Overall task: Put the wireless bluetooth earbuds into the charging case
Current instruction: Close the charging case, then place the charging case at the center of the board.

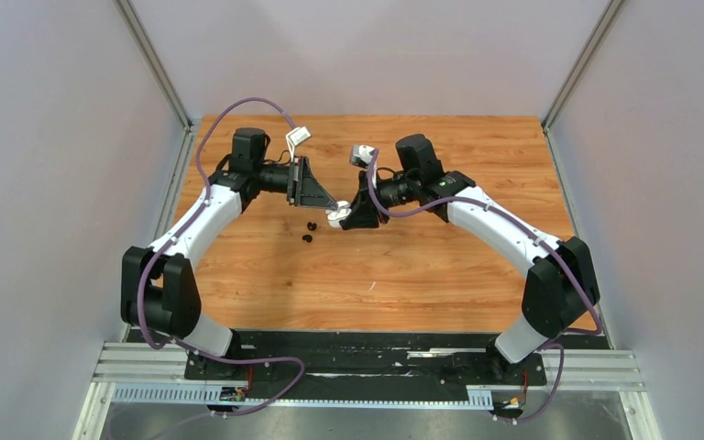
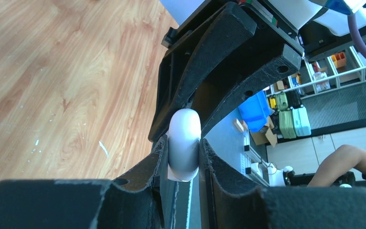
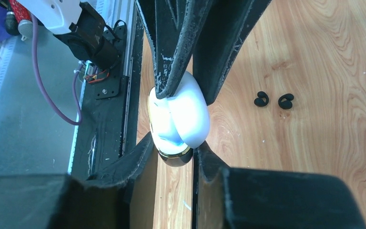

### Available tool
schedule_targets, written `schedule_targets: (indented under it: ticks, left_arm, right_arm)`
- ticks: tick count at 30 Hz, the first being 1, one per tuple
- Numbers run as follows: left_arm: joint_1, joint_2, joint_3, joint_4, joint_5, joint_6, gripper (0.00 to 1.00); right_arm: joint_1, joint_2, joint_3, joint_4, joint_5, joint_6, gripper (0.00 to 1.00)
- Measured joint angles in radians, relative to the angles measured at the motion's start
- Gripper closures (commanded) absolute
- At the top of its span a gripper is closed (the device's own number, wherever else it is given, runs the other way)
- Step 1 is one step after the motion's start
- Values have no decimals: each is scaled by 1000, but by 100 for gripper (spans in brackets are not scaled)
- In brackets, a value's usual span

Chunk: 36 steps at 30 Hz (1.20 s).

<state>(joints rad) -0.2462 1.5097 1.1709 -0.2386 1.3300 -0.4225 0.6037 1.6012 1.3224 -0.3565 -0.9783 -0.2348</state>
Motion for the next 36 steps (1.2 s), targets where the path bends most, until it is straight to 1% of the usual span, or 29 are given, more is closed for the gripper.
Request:
schedule_targets:
  ticks: [1, 2, 3, 4, 6, 8, 10, 15, 16, 17, 19, 21, 24, 27, 28, 29, 31, 32, 34, 35, 36]
  left_arm:
    - [0, 0, 1, 2, -2, 1, 81]
    - [0, 0, 5, 0, -3, 5, 72]
    - [0, 0, 11, -10, -5, 15, 68]
    - [-1, 0, 17, -19, -8, 27, 63]
    - [-4, 0, 34, -45, -21, 63, 57]
    - [-13, -5, 46, -78, -32, 104, 54]
    - [-27, -17, 53, -111, -58, 153, 53]
    - [-58, -37, 93, -219, -177, 307, 50]
    - [-63, -40, 100, -232, -209, 327, 48]
    - [-69, -47, 106, -248, -252, 350, 43]
    - [-75, -56, 119, -279, -326, 382, 36]
    - [-77, -71, 141, -332, -411, 404, 35]
    - [-78, -86, 182, -411, -524, 433, 34]
    - [-77, -97, 184, -472, -587, 452, 25]
    - [-77, -99, 177, -487, -599, 456, 21]
    - [-75, -105, 164, -497, -610, 458, 20]
    - [-70, -120, 127, -521, -626, 462, 17]
    - [-63, -130, 103, -534, -632, 462, 14]
    - [-51, -143, 77, -556, -636, 462, 10]
    - [-43, -148, 68, -565, -637, 461, 9]
    - [-34, -151, 62, -570, -637, 459, 4]
  right_arm:
    - [-3, 0, 0, 6, 0, 16, 100]
    - [-8, 0, -2, 13, 0, 35, 100]
    - [-12, 0, -5, 24, -1, 60, 100]
    - [-14, 0, -8, 34, -2, 79, 100]
    - [-21, 0, -12, 53, -5, 121, 100]
    - [-26, 4, -13, 69, -3, 152, 100]
    - [-34, 14, -14, 77, -5, 181, 100]
    - [-50, 40, -14, 97, -10, 269, 100]
    - [-53, 45, -15, 103, -3, 280, 100]
    - [-56, 49, -17, 108, 10, 286, 100]
    - [-61, 51, -35, 112, 59, 285, 100]
    - [-85, 60, -69, 99, 145, 274, 100]
    - [-163, 126, -101, 36, 239, 223, 100]
    - [-225, 206, -106, -29, 307, 178, 100]
    - [-240, 227, -106, -43, 330, 168, 100]
    - [-248, 245, -106, -53, 349, 160, 99]
    - [-255, 278, -101, -65, 380, 144, 94]
    - [-255, 298, -90, -69, 394, 135, 92]
    - [-256, 332, -69, -71, 414, 124, 83]
    - [-257, 348, -57, -71, 422, 116, 68]
    - [-259, 361, -45, -69, 420, 111, 58]
